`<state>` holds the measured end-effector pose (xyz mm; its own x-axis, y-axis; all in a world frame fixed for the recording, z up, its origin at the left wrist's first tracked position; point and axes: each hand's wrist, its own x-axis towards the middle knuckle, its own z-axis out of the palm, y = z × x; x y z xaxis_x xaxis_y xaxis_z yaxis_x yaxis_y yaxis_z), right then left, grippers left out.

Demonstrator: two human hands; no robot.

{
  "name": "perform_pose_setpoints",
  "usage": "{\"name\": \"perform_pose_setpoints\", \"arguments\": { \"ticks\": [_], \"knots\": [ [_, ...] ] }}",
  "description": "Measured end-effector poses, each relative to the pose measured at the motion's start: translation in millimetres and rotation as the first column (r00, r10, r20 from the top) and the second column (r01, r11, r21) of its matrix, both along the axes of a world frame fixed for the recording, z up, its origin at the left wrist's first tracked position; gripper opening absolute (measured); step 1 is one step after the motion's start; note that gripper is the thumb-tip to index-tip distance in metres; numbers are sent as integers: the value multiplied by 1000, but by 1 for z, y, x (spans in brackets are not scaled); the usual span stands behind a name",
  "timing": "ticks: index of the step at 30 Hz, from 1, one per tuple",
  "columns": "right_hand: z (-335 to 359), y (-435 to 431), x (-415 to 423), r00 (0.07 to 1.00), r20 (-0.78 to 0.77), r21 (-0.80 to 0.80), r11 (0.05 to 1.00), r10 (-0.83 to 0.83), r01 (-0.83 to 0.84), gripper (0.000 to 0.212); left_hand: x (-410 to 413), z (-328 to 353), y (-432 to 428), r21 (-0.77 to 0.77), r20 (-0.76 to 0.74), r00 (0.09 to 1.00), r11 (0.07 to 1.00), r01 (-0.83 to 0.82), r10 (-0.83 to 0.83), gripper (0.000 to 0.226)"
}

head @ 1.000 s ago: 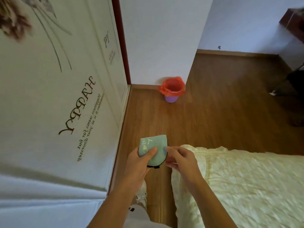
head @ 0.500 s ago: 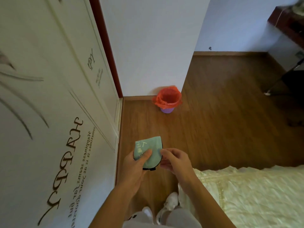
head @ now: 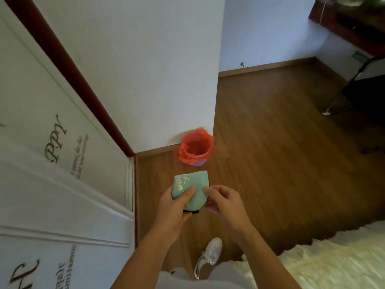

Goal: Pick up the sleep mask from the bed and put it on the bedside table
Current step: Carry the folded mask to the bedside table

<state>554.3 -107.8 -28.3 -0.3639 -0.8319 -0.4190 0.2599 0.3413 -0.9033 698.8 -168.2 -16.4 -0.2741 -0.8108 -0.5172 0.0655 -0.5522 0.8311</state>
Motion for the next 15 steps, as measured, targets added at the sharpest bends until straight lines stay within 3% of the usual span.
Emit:
{"name": "perform_pose_setpoints", "arguments": {
  "ticks": [6, 15],
  "knots": [
    [15, -47, -97, 993, -8, -36, 992, -120, 119, 14, -104, 21, -60, -45, -1, 990, 989, 144, -144, 50],
    [12, -52, -223, 914, -37, 28, 914, -404, 405, 17, -259, 18, -109, -21, 32, 914, 914, 405, -404, 42]
  ]
}}
